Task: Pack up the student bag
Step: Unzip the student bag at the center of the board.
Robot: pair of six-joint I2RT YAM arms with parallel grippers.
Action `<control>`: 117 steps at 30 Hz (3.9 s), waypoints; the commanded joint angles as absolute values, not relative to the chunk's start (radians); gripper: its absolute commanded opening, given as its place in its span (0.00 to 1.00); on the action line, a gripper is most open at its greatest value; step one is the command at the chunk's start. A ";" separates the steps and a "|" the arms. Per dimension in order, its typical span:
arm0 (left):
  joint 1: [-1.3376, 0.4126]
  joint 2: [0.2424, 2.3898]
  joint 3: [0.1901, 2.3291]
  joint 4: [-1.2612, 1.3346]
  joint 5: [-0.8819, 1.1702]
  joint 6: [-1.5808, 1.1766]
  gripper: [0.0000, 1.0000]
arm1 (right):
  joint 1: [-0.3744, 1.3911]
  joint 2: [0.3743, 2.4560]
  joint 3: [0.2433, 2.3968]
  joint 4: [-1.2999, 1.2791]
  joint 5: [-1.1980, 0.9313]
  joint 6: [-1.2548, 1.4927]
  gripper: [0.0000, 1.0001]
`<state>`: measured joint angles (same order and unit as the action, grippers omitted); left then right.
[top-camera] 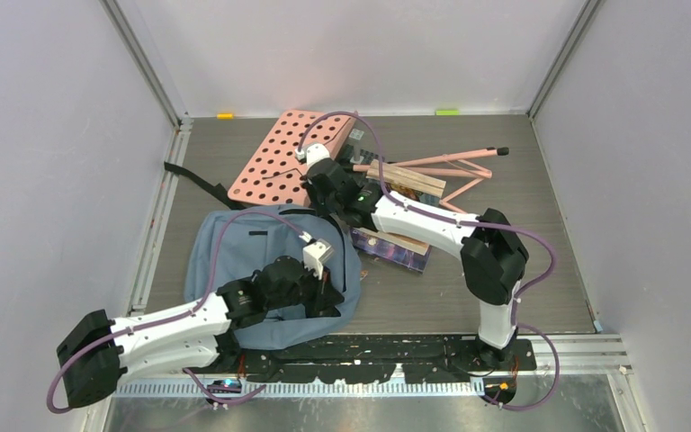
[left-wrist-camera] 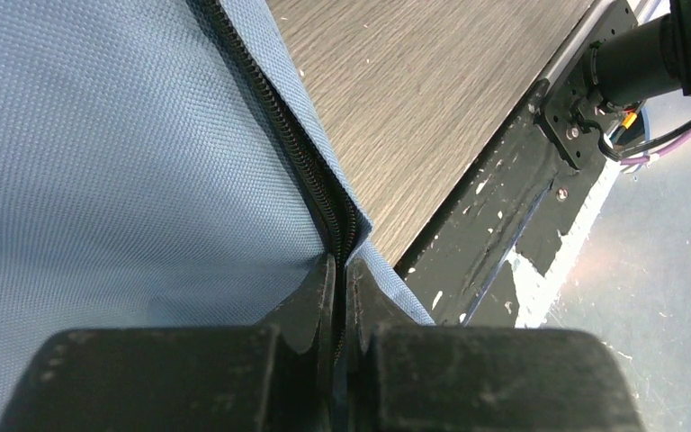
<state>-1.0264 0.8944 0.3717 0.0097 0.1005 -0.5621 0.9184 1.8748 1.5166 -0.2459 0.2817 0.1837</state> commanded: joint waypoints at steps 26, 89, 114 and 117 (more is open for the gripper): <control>-1.038 0.955 0.380 0.044 0.259 -0.519 0.00 | 0.917 2.132 1.829 -0.140 0.046 0.156 0.01; -0.292 1.404 1.226 -0.513 0.226 -0.379 0.59 | 0.936 1.397 1.139 -0.389 0.193 0.503 0.76; -0.279 1.567 1.266 -0.529 0.219 -0.345 0.15 | 0.993 1.540 1.168 -0.439 0.325 0.544 0.38; -0.279 1.567 1.266 -0.528 0.222 -0.348 0.02 | 0.994 1.547 1.167 -0.437 0.335 0.545 0.31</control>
<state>-0.2859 1.5711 1.2568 -0.5568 0.1974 -0.3580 0.9874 1.5410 1.1297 -0.4473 0.2905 0.5293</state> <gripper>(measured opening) 0.093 0.355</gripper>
